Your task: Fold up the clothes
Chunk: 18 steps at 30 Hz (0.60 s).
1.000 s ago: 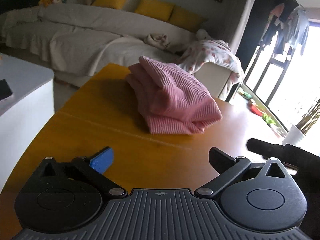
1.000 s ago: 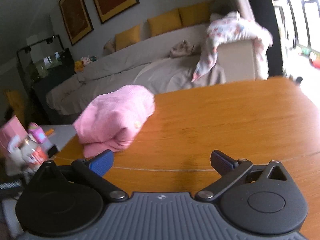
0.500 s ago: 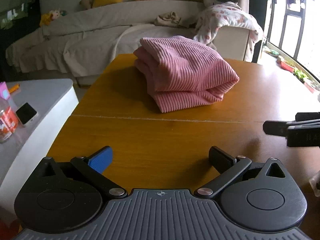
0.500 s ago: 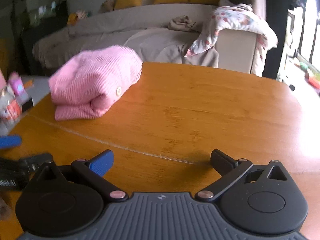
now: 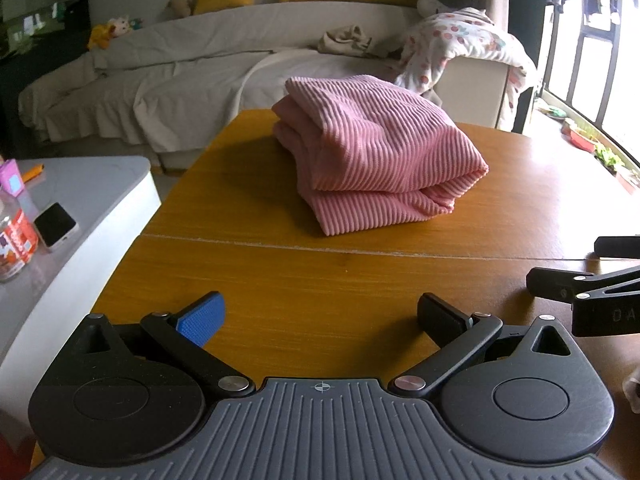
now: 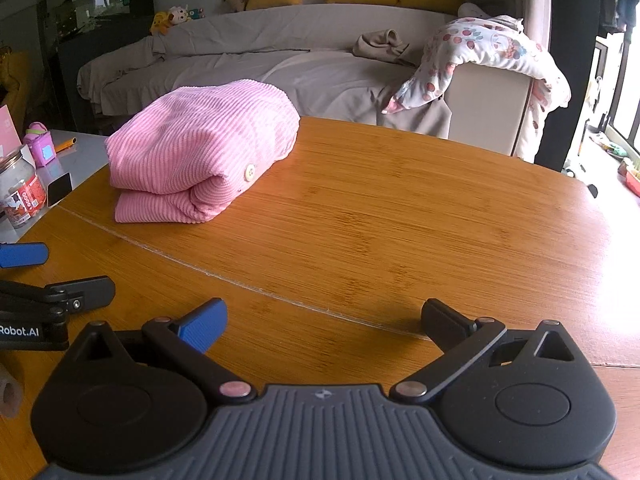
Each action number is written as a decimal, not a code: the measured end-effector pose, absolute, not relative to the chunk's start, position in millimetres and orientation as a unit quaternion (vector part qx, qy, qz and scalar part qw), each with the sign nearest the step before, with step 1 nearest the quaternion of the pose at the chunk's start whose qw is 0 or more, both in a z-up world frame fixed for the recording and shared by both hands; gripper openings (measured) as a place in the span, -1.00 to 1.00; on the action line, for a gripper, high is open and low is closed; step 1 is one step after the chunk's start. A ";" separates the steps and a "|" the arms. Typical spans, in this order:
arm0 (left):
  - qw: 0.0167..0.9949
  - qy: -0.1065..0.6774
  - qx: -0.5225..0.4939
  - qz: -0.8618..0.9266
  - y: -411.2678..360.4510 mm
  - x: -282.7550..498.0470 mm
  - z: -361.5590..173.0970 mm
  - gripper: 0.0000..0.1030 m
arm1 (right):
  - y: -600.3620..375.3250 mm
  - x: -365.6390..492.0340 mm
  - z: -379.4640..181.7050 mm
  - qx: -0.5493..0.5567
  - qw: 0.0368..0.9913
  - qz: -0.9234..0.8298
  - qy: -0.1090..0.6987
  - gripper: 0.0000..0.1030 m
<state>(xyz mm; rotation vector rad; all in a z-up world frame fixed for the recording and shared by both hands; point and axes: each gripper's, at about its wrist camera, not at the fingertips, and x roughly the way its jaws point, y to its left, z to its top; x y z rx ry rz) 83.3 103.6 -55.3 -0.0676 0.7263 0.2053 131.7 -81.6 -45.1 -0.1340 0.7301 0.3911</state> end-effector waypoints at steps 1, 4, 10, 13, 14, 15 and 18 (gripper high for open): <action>0.929 0.354 -0.033 0.100 103.7 83.4 -55.2 1.00 | -82.1 132.2 -45.2 -0.065 0.913 0.190 0.354 1.00; 0.929 0.355 -0.033 0.099 103.7 83.0 -55.0 1.00 | -82.5 132.1 -45.3 -0.065 0.913 0.190 0.354 1.00; 0.929 0.354 -0.033 0.100 102.3 80.7 -55.0 1.00 | -82.5 132.3 -45.1 -0.065 0.913 0.190 0.355 1.00; 0.929 0.354 -0.033 0.100 102.2 80.5 -55.0 1.00 | -82.5 132.3 -45.1 -0.065 0.913 0.190 0.355 1.00; 0.929 0.354 -0.033 0.100 102.1 80.3 -55.0 1.00 | -82.4 132.4 -45.0 -0.065 0.913 0.190 0.355 1.00; 0.929 0.354 -0.033 0.100 101.9 80.2 -54.9 1.00 | -82.3 132.4 -44.9 -0.065 0.913 0.189 0.355 1.00; 0.929 0.355 -0.034 0.101 101.6 79.8 -54.8 1.00 | -81.9 132.5 -44.7 -0.066 0.913 0.188 0.355 1.00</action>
